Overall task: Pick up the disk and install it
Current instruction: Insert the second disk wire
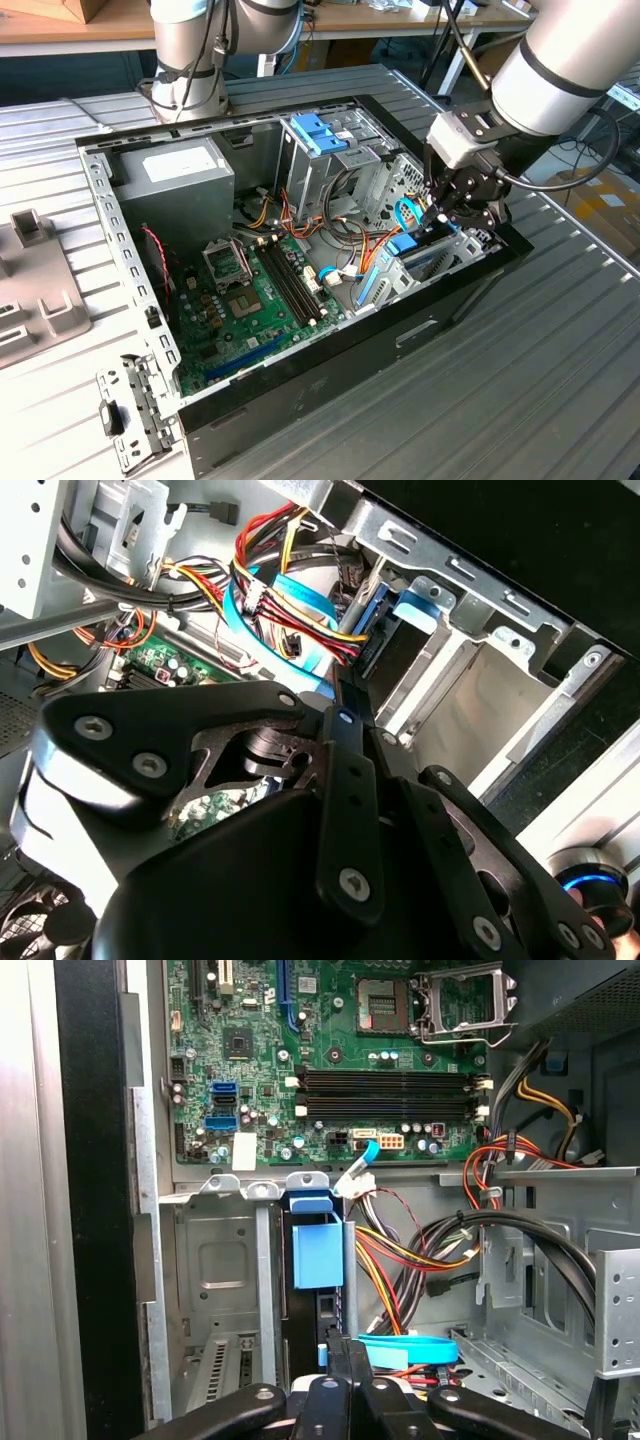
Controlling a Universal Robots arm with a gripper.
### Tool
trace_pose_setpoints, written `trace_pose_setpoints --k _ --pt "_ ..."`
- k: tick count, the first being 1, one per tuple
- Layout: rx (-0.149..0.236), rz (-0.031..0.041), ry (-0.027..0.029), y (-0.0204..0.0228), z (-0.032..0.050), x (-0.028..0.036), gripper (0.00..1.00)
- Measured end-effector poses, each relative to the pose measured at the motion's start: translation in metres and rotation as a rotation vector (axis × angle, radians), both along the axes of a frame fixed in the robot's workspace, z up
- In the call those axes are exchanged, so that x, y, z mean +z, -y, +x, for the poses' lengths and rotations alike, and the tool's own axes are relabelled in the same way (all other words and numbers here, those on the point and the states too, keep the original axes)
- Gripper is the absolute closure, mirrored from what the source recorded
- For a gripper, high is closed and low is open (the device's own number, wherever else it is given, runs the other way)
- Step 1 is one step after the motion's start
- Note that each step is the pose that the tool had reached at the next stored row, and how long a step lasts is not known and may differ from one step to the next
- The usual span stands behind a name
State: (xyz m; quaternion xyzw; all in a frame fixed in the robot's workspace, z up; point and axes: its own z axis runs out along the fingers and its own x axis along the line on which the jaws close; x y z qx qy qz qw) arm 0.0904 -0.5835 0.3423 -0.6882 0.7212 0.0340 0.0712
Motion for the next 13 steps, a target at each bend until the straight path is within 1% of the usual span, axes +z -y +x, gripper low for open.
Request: trace_pose_setpoints --k 4,6,9,12,13 --pt "0.0 0.0034 0.0001 0.0001 0.0009 0.0015 0.89" --pt "0.0 0.003 0.0001 0.0001 0.0021 0.004 0.89" --pt "0.0 0.0043 0.0 0.0001 0.0052 0.0079 0.89" --pt "0.0 0.0083 -0.0004 0.0001 0.0108 0.0098 0.89" --pt "0.0 0.0099 -0.0008 0.0001 0.0145 0.0104 0.89"
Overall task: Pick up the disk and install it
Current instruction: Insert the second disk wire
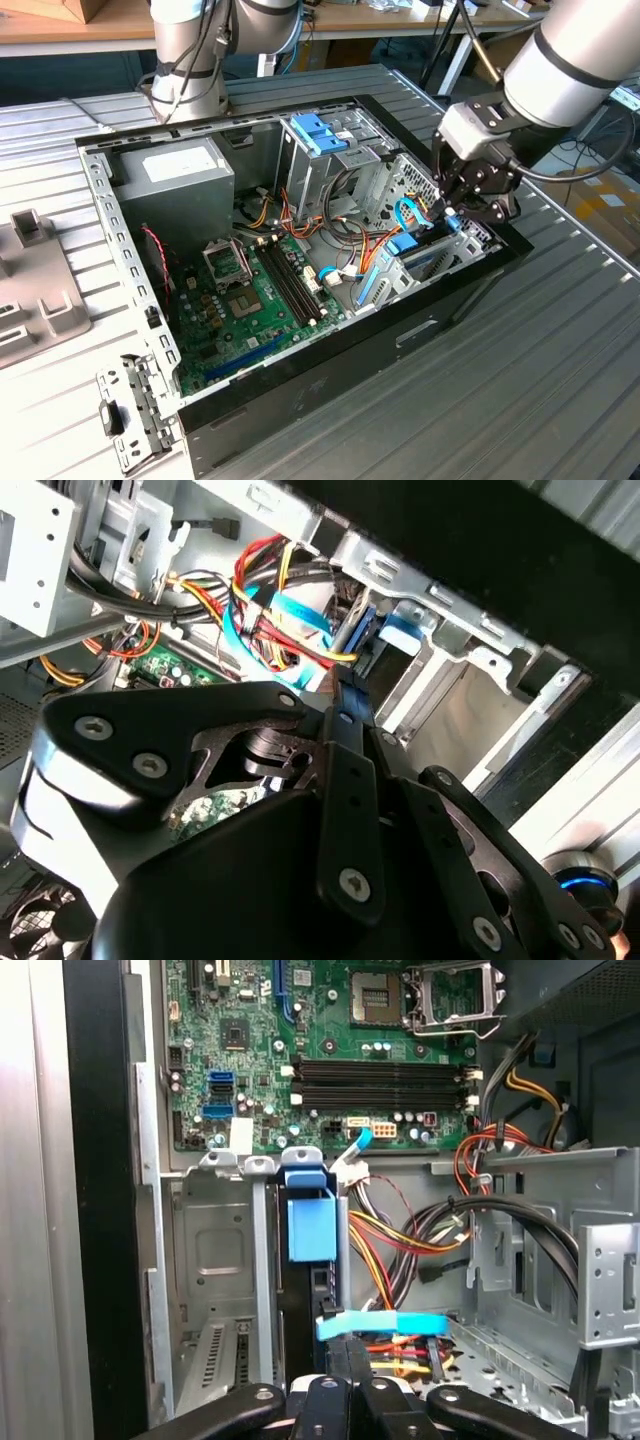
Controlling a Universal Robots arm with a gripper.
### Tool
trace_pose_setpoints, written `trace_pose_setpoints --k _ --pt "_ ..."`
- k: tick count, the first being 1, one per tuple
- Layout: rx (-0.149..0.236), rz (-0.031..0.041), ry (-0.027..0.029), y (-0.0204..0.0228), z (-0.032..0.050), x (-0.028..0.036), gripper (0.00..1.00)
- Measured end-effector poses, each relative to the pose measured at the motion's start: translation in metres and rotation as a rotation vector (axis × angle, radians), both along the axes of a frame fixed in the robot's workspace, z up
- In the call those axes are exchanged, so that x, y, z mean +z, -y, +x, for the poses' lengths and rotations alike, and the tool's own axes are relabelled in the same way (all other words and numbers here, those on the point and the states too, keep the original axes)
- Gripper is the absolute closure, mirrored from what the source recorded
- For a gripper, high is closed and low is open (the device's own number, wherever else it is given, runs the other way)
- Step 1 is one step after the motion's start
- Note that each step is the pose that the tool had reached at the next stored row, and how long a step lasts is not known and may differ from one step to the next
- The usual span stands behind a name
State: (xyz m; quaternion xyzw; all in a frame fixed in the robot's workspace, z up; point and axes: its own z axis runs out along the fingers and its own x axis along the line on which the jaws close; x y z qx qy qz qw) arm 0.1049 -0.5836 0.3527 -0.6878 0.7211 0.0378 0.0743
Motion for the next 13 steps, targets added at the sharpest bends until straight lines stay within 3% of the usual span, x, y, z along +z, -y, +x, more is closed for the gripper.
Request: trace_pose_setpoints --k 8,13 --pt "0.0 0.0093 -0.0023 0.0 0.0229 0.0044 0.89" --pt "0.0 0.0126 -0.0029 0.0 0.0339 0.0119 0.89"
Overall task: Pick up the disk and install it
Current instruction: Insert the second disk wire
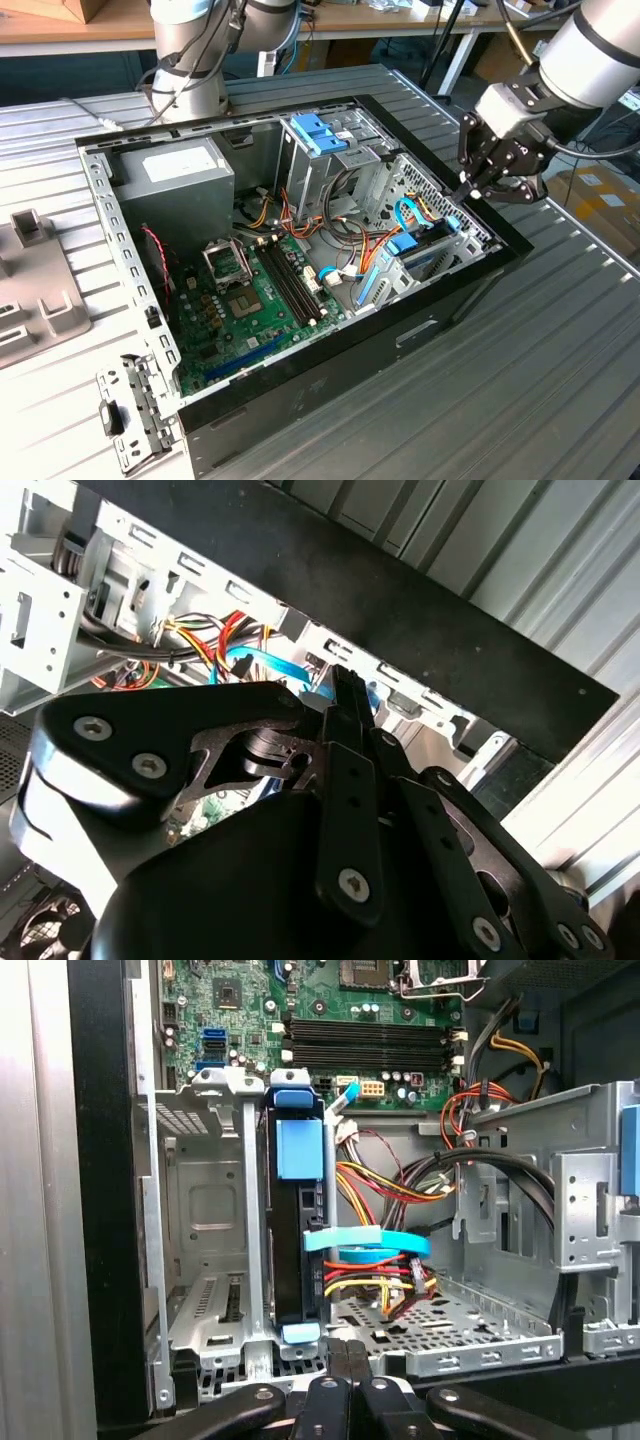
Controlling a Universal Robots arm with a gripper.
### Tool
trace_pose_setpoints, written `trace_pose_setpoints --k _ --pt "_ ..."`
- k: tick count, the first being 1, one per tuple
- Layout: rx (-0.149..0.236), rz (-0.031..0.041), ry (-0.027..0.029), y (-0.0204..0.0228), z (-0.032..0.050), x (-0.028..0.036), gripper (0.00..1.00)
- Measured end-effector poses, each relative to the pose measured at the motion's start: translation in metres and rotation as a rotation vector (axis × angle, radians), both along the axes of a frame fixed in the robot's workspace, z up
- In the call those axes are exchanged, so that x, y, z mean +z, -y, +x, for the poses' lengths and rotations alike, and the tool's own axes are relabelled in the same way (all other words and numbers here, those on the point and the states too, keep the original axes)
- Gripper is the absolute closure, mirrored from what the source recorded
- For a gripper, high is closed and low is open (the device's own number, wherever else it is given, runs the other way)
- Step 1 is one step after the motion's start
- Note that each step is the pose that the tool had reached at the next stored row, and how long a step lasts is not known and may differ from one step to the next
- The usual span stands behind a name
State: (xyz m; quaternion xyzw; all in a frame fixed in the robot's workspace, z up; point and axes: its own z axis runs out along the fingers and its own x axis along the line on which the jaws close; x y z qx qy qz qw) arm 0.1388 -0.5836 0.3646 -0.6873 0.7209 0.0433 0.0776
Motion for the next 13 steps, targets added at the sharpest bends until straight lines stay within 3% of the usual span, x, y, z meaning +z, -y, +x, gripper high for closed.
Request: trace_pose_setpoints --k 4,13 --pt "0.0 0.0001 0.0 0.0 0.0003 0.0067 0.89" --pt "0.0 0.0001 0.0 0.0 0.0003 0.0075 0.89"
